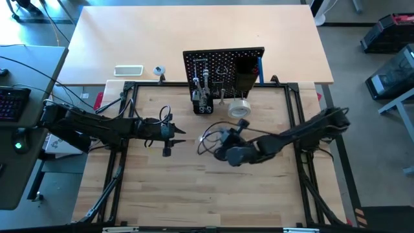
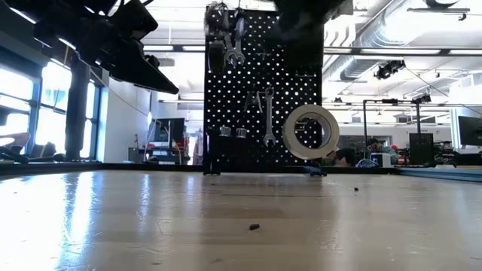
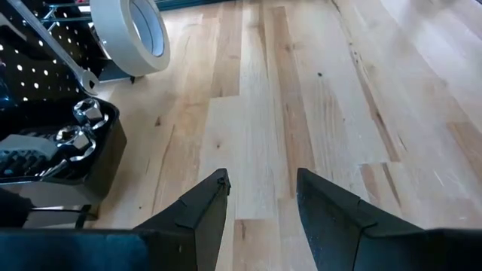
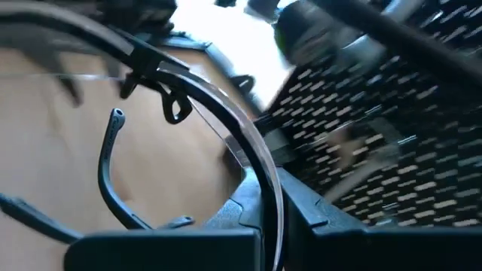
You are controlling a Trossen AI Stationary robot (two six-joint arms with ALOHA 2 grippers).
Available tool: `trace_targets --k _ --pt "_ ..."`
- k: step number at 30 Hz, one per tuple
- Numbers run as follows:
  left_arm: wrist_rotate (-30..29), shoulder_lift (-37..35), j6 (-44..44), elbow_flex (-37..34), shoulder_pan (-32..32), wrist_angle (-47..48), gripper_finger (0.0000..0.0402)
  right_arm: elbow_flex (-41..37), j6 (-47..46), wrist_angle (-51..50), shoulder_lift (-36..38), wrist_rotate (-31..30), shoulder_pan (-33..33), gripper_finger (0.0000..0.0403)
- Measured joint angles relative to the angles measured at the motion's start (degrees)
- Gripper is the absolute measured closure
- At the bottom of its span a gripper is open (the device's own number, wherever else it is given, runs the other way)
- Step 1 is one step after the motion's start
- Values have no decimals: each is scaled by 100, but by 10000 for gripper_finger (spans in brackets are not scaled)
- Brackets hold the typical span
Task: Hang tools onto peg board
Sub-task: Put the safety glasses into the top black bin on the peg board
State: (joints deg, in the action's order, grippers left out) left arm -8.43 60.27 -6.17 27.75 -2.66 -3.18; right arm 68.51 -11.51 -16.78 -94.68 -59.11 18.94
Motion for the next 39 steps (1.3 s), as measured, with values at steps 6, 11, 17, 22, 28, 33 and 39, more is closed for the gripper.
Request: trace_targets --k 6,11,17,22,28,33,39 --pt "0 4 67 0 0 0 250 82 1027 -119 836 -802 47 395" --pt "3 4 163 0 0 -1 250 643 2435 -100 1165 -1353 -49 395" --pt "15 4 292 0 -11 54 250 1631 4028 -98 1152 -1620 -270 395" --pt "17 4 308 0 -75 101 250 2221 4976 -113 1144 -1887 -463 395" --pt "20 4 318 -2 -122 106 250 2727 5913 -102 1141 -2231 -700 395" --pt "35 4 415 -2 -122 107 250 2972 6405 -101 1141 -2470 -873 395" --pt "35 4 466 -2 -120 67 250 3107 6455 -144 1137 -2445 -1145 395"
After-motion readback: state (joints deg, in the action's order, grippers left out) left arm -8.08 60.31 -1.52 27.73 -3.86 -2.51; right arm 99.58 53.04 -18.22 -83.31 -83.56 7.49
